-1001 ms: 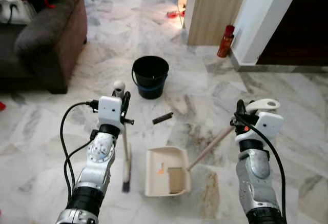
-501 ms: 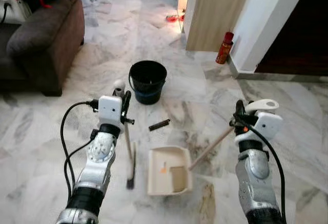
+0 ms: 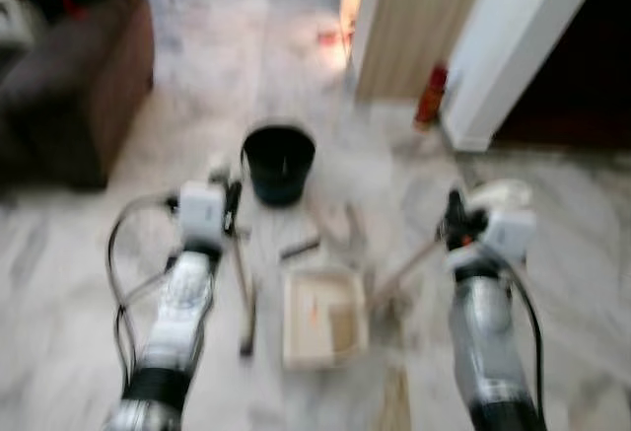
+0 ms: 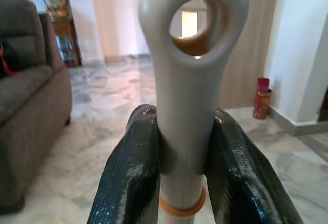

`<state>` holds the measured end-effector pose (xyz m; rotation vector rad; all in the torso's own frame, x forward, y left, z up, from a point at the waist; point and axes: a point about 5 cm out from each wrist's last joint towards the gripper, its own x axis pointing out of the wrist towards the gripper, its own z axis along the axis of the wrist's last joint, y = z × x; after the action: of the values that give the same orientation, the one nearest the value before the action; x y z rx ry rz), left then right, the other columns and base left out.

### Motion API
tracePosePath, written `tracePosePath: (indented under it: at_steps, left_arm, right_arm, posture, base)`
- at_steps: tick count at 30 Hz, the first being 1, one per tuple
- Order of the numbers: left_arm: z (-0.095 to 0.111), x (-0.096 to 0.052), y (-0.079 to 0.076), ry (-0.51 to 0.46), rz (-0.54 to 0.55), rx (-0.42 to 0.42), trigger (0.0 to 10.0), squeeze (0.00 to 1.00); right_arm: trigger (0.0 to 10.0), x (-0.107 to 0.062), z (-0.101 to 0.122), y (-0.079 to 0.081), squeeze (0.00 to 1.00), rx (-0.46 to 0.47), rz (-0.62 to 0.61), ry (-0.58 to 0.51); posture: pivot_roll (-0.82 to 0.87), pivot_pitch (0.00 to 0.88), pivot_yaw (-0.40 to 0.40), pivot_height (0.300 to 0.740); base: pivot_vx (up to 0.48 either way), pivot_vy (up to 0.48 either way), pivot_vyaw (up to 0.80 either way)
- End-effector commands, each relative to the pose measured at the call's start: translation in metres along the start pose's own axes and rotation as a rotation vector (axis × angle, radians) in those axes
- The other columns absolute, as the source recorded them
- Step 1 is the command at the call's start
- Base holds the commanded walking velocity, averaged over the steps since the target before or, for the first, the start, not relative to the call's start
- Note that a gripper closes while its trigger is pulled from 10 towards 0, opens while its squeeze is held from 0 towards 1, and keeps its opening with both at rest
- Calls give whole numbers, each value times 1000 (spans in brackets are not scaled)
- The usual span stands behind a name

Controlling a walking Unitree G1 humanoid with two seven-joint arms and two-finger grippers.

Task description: Sweep floor

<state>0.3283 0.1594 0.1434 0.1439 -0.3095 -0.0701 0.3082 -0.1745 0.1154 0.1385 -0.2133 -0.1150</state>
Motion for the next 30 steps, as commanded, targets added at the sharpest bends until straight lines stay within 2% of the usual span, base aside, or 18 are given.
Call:
tracePosePath:
  at_steps: [1, 4, 30]
  left_arm:
    - [9, 4, -8, -46, -19, -1, 10000, 0]
    - [10, 4, -8, -46, -21, -2, 10000, 0]
    - [10, 3, -9, -52, -34, 0, 10000, 0]
  right_arm:
    - [10000, 3, 11, -5, 0, -12, -6, -52]
    - [10000, 3, 11, -4, 0, -8, -2, -53]
    - [10000, 3, 10, 0, 0, 15, 6, -53]
  posture:
    - [138, 84, -75, 740]
    - [138, 84, -75, 740]
    - [143, 52, -67, 740]
  base:
    - [262, 0, 413]
    - [264, 0, 781]
    - [264, 0, 0]
